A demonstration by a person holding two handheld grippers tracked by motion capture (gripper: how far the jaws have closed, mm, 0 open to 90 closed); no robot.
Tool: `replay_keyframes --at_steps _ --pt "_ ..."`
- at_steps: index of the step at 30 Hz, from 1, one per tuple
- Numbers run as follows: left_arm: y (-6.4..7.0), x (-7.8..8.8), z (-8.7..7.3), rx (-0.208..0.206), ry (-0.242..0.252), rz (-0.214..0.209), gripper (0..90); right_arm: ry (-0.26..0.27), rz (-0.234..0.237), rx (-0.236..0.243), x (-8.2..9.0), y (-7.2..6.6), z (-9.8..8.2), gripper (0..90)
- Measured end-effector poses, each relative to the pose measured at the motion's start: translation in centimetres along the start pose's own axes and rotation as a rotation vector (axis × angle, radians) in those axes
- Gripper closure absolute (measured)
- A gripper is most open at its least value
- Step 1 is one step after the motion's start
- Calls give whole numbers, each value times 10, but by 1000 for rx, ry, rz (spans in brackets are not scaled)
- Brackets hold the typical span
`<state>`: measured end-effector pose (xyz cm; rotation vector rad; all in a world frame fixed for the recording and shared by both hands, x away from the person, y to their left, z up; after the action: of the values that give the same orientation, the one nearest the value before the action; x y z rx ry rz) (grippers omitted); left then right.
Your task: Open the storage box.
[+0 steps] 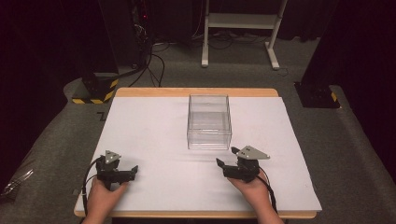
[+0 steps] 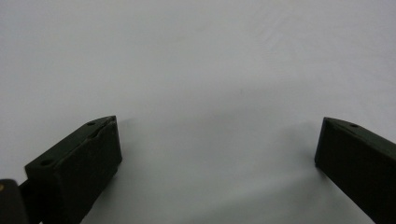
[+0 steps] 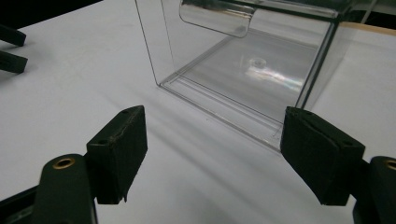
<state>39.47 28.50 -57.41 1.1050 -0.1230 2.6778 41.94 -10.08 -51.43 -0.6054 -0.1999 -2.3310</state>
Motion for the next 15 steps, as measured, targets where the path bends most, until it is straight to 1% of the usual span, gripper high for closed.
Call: replay_keyframes --at_steps 4,5,10,13,15 --pt "0 0 0 0 0 0 5 8 6 3 -4 -2 5 239" --pt "0 0 0 0 0 0 5 3 8 3 -8 -2 8 247" --pt "0 0 0 0 1 1 5 14 8 21 -13 -4 15 275" --pt "0 0 0 0 0 0 5 7 5 17 -17 -3 18 285" --pt "0 0 0 2 -1 -1 5 17 4 19 -19 -3 21 301"
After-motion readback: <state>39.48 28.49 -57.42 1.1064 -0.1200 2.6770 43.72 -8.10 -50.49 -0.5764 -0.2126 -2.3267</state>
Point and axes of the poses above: each handheld gripper's, and its own axes: x roughly backward along the jaws, z roughly out of its top, y roughly to its right, the point moved 9 cm from there along -x, roughly forward along the jaws, and after that the axes turned 2 degrees about x, right-handed, at the moved point
